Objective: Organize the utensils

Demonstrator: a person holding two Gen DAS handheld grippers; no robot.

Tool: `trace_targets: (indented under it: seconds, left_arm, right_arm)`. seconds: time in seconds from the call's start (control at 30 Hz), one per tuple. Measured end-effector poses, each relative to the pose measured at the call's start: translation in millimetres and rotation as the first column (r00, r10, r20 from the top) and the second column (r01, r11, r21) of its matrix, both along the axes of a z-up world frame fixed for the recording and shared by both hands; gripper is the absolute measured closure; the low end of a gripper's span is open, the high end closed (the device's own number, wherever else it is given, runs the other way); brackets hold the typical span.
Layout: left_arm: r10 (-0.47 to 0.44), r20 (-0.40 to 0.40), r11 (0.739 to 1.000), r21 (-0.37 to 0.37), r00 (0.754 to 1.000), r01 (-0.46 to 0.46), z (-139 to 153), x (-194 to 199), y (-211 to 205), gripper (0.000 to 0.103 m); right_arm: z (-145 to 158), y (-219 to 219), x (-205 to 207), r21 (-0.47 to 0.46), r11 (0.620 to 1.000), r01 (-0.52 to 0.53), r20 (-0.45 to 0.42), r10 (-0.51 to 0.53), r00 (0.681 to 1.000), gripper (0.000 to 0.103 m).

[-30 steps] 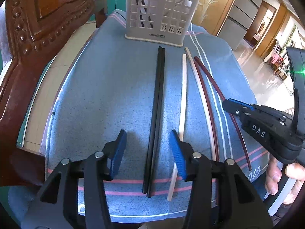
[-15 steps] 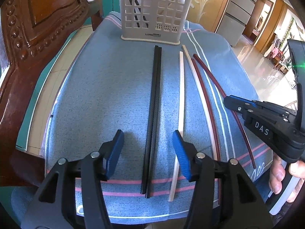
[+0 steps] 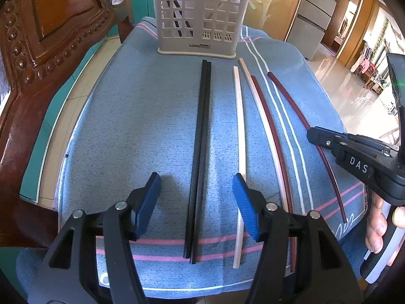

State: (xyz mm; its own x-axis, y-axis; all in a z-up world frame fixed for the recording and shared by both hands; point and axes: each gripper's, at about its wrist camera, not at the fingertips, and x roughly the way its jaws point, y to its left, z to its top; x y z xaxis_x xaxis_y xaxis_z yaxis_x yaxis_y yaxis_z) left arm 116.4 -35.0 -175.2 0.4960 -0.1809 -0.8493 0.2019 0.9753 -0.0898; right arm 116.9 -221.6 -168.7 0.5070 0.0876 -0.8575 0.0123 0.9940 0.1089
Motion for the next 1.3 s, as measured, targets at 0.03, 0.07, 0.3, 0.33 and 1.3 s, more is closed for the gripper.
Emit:
trace_targets:
  seconds: [0.03,0.07,0.3,0.33,1.3]
  left_arm:
    - [-0.001,0.001,1.0,0.001,1.0,0.001,0,0,0,0.043]
    - [-0.002,0.002,1.0,0.001,1.0,0.002,0,0,0,0.043]
    - [-0.005,-0.001,1.0,-0.006,1.0,0.005,1,-1,1,0.043]
    - [-0.003,-0.003,1.0,-0.016,1.0,0.003,1,0,2,0.043]
    - [0.03,-0.044,0.988,-0.148,0.999,-0.036,16,18,17,0.091]
  right_arm:
    - [0,0,0,0.002,1.0,0.001,0.0,-0.001,1.0,0.097]
    - [1,0,-1,0.006,1.0,0.0,0.0,0.0,1.0,0.097]
    - [12,-2,-6,0.065,0.997,-0.031,0.025,0.03,0.999,0.097]
    - [13,-3,-6,0.079,0.996,-0.034,0.027,0.032,0.999,0.097]
    - [1,-12,-1,0.062,0.998,-0.002,-0.007,0.002,1.0,0.085]
